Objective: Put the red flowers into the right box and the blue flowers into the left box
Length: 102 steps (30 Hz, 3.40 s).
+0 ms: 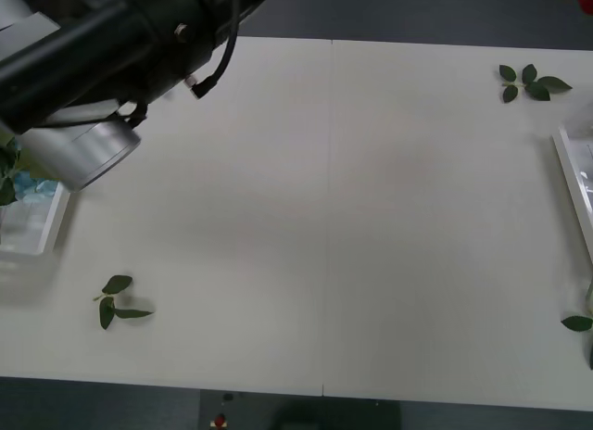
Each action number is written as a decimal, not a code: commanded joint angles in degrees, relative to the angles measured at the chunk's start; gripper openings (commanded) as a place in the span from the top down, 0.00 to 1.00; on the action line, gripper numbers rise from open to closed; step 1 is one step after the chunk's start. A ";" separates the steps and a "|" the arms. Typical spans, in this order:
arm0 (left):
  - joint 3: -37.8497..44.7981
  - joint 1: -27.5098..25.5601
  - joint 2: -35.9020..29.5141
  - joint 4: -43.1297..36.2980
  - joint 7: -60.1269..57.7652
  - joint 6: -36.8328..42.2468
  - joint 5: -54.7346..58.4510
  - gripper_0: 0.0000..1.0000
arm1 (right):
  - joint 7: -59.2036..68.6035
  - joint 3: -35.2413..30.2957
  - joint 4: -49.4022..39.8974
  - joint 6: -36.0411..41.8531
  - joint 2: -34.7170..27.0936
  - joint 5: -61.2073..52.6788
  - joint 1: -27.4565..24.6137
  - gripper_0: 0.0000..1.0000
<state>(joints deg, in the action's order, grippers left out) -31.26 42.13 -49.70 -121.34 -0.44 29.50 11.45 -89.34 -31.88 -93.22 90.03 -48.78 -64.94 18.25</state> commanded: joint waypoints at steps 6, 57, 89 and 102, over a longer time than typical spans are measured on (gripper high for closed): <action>5.68 -18.75 -13.58 -1.44 11.43 -22.99 -0.56 0.00 | 5.23 -0.11 0.93 0.84 -2.11 14.49 0.03 1.00; 9.20 -23.41 2.85 -9.61 49.57 12.25 17.02 0.00 | 2.33 4.81 11.13 -10.41 -3.51 21.88 -0.15 0.00; 33.89 -24.73 6.46 7.61 128.85 37.48 95.07 0.00 | -49.35 2.79 -8.65 4.80 -0.26 -18.82 -0.15 0.00; 33.72 -24.64 6.46 7.61 134.47 37.65 97.09 0.00 | -65.66 5.69 -9.88 13.15 0.09 -27.96 3.72 0.00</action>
<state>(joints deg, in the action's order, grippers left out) 2.56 17.39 -42.91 -112.36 132.51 66.97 107.85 -152.83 -25.38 -101.82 102.26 -48.85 -91.26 20.06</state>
